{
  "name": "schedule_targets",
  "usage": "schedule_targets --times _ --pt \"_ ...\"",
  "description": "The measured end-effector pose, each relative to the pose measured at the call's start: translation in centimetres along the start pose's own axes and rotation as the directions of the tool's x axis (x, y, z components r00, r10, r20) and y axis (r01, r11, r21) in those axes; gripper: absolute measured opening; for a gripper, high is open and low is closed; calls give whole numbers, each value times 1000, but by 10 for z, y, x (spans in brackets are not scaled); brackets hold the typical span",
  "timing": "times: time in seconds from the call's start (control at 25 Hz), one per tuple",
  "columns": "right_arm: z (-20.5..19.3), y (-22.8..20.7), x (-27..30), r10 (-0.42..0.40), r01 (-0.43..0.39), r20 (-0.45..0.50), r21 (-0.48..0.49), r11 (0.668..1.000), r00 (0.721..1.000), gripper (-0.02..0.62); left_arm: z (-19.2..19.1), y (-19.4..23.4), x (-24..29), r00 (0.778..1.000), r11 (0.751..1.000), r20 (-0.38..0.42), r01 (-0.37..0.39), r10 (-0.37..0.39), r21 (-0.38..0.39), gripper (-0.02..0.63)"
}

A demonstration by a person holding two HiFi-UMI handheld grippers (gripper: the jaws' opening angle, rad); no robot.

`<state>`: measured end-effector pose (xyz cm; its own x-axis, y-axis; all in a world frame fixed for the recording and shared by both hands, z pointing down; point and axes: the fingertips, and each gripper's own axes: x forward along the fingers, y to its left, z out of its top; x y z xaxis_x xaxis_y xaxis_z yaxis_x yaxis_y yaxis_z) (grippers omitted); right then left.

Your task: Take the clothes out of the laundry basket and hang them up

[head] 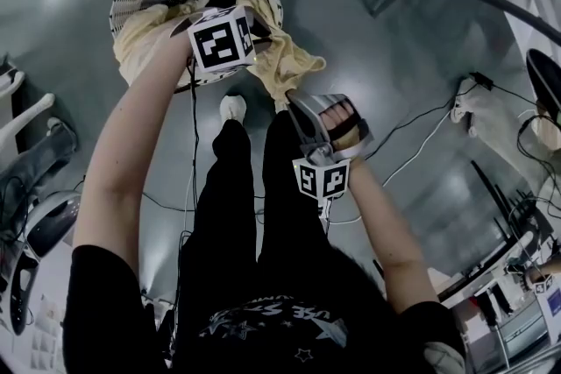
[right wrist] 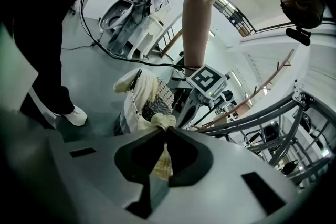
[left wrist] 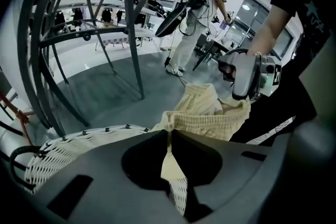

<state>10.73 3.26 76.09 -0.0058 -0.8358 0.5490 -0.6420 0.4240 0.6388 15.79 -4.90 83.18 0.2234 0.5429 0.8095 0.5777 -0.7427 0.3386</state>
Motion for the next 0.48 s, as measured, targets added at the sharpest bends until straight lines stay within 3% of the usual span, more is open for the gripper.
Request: schedule_targets --times 0.28,0.48 --pt "-10 -1 -2 0 7 -83 86 996 997 26 -4 -1 -54 992 995 86 -87 92 -58 35" --pt "-14 -8 -5 -14 45 -155 200 979 988 26 14 -24 -127 955 984 251 -134 160 -116 35"
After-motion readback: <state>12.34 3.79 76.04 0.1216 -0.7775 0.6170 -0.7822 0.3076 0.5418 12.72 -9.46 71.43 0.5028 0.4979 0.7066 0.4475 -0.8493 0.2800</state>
